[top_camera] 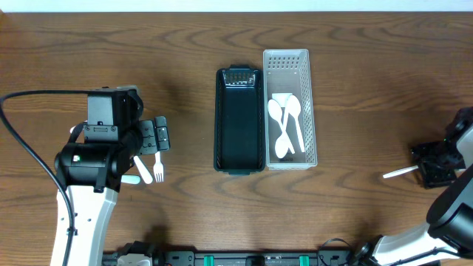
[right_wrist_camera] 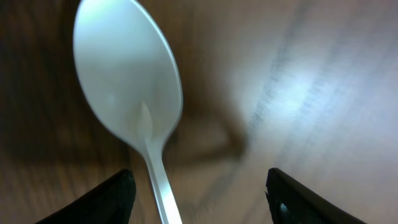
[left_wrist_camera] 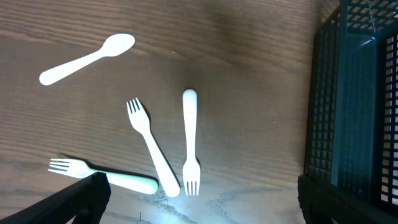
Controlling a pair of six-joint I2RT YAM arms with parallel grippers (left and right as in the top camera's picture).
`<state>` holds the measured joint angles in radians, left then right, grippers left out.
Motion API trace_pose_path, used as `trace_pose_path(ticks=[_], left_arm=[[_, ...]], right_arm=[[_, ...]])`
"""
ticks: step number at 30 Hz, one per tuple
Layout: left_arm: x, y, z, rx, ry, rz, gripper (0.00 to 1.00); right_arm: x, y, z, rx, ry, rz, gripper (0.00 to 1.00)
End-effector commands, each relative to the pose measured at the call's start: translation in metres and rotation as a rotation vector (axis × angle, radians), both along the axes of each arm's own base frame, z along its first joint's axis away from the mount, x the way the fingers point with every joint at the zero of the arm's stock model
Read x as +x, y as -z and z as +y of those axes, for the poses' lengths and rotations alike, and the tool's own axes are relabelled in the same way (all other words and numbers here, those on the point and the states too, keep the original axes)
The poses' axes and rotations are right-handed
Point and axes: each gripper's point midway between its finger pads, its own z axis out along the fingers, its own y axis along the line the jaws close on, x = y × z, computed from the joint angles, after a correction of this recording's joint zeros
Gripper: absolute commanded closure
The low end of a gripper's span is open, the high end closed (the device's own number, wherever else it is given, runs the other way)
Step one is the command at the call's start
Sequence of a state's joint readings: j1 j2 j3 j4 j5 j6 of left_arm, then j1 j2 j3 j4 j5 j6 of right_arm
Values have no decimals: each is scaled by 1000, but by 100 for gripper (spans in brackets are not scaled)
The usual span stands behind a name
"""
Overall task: Pack container
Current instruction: 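Reach the right gripper to the last white spoon and grasp it, then place the white spoon into the white basket with the right gripper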
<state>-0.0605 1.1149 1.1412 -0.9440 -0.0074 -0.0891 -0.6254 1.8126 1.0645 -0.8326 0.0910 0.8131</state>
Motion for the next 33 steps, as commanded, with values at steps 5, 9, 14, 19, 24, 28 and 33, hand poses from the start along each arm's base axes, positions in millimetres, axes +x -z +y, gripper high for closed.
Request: trace_pose_path(ticks=[5,9,14,19,24,28,33], left_arm=[[1,-4,3,8,-8,-6,2],[1,-4,3,8,-8,-6,2],[1,-4,3,8,-8,-6,2],[2,-4,3,8,-8,-7,2],[1,-4,3,8,-8,-6,2],[1,-4,3,8,-7,-6,2],[1,-4,3,8,-8,-6,2]], right_arm=[[2,20,5,32,-63,-6,39],[4,20,3,27,-88,-13,64],[4,20,4,28,-89,-13,94],[9,20,10,59,-103,-36,98],[37,7,39,158,-146,-162,99],[67,-28,57,94,-261,-242,99],[122,-109,107,-58,-529,-417,99]])
